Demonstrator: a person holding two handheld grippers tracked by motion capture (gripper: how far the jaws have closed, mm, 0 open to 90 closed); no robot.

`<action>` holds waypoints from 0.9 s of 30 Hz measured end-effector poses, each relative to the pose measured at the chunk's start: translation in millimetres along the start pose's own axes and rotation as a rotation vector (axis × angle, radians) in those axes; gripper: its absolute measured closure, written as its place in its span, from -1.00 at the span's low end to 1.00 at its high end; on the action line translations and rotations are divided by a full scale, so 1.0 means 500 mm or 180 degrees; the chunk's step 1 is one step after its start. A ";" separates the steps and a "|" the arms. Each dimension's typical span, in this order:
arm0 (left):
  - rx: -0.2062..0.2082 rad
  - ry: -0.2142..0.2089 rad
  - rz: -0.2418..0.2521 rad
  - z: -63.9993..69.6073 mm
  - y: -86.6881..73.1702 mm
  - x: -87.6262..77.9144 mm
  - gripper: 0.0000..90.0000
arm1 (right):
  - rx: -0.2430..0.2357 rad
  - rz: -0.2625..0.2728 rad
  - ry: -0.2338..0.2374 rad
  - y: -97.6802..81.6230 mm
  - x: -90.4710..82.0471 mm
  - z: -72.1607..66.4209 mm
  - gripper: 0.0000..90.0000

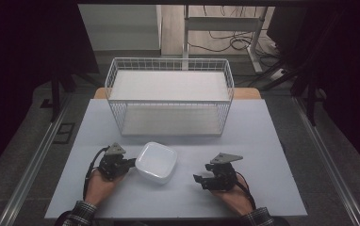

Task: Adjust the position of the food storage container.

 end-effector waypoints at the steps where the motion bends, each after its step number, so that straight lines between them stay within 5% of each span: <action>1: 0.0008 -0.0027 -0.0016 0.006 0.000 0.003 1.00 | 0.0001 0.0004 0.0014 0.001 0.002 0.000 -0.11; 12: 0.0150 -0.0255 -0.0135 0.061 0.003 0.024 1.00 | -0.0097 -0.0043 0.0226 0.012 0.011 -0.008 0.97; 22: 0.0321 -0.0368 -0.0197 0.104 0.005 0.040 1.00 | -0.0118 0.0030 0.0170 0.017 0.009 -0.006 0.98; 27: 0.0342 -0.0270 -0.0201 0.099 0.004 0.041 0.91 | -0.0161 0.0008 0.0122 0.015 0.010 -0.007 0.95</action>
Point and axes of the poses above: each handheld gripper's, and its own axes: x roughly forward along the jaws, y roughly out of its top, z roughly to its right, the point moved 2 cm from there along x, roughly forward along the jaws, and after that the axes turned 5 degrees about -x, right-handed, at the moved point
